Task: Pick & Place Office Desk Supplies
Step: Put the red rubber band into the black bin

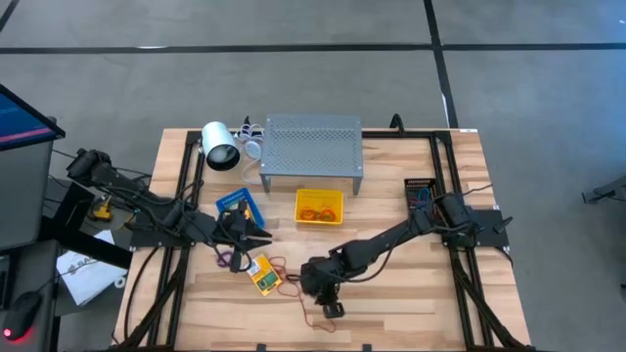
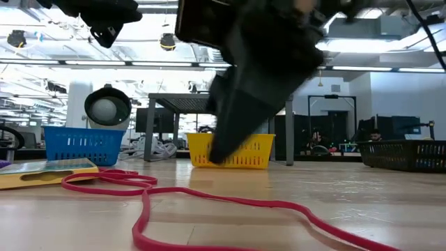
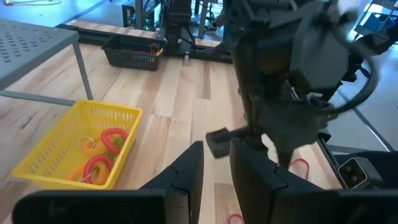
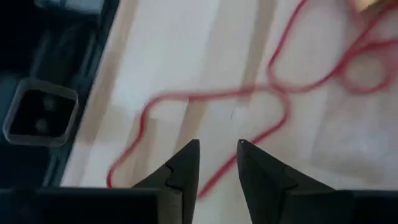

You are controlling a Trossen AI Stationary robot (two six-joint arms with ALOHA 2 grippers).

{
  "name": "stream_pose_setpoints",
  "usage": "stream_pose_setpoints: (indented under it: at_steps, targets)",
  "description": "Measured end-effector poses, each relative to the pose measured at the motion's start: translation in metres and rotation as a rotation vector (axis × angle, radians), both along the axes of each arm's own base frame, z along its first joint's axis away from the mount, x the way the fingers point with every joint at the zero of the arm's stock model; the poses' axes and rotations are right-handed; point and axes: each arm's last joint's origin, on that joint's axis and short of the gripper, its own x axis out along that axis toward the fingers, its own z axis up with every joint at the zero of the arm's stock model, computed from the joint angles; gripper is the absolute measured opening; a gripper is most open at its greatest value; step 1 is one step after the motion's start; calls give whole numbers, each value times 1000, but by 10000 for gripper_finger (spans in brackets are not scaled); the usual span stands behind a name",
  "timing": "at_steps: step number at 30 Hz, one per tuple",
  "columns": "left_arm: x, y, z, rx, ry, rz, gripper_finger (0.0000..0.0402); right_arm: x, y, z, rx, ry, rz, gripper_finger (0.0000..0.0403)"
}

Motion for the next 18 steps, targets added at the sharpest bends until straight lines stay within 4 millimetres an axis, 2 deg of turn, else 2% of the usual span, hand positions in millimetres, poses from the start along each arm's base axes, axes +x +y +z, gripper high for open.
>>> stream_pose_setpoints:
  at_steps: [3,7,12,18]
  targets:
    - [0,0,1,-4,-11,0,76,8,0,-5,62,-48,36,101]
    - [0,0,2,13,-21,-6,76,17,-7,-2,99,-113,19,91]
    - [1,0,4,30,-35,-13,76,20,-19,-3,99,-82,-60,76]
    - [1,0,4,27,-41,-12,76,18,-18,-5,112,-42,-87,72]
